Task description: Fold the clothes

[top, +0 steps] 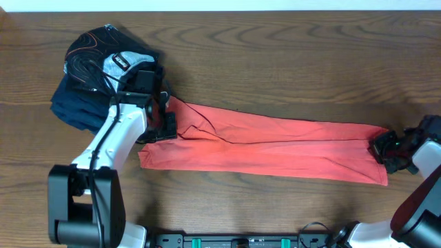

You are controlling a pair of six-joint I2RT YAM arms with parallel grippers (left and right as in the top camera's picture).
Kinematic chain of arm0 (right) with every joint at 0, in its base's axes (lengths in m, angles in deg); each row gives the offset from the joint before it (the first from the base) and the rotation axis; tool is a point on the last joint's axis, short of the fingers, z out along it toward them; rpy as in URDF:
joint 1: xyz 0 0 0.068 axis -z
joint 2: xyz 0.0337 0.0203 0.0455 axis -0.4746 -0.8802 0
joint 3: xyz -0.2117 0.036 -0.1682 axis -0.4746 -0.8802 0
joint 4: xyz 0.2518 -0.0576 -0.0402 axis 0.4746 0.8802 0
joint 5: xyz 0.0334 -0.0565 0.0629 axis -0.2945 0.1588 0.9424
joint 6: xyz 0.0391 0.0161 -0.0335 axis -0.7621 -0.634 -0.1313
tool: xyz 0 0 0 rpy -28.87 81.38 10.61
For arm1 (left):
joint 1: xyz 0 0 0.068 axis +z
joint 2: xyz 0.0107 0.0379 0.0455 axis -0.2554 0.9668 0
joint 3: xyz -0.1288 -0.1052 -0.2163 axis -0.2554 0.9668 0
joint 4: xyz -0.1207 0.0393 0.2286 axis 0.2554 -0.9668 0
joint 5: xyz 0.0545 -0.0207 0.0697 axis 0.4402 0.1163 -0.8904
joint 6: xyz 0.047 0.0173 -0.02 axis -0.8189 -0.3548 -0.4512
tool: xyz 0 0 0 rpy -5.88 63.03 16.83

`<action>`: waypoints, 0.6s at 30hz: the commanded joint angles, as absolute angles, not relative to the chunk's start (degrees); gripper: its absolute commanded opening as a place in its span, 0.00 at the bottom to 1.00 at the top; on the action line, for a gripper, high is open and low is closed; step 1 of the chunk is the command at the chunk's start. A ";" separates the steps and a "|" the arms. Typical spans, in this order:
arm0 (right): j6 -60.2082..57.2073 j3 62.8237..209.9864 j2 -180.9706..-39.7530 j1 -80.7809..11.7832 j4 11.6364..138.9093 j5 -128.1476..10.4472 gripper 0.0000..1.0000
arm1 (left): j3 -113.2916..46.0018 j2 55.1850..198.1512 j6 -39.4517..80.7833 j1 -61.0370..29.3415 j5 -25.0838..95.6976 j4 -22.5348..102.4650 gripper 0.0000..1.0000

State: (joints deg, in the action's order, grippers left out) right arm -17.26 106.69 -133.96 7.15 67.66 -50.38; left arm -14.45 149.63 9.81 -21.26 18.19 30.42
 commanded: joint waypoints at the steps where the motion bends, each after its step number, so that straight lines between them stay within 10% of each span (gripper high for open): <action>1: -25.89 101.62 -138.85 4.59 61.45 -59.17 0.01 | -15.74 146.81 9.57 -20.97 21.71 30.12 0.52; 15: -37.30 102.12 -147.70 0.13 27.59 -49.46 0.02 | -13.91 145.72 9.55 -26.02 24.53 32.33 0.57; 18: -35.62 103.52 -146.63 2.23 25.89 -41.86 0.03 | -11.85 146.55 9.62 -28.51 20.27 33.38 0.19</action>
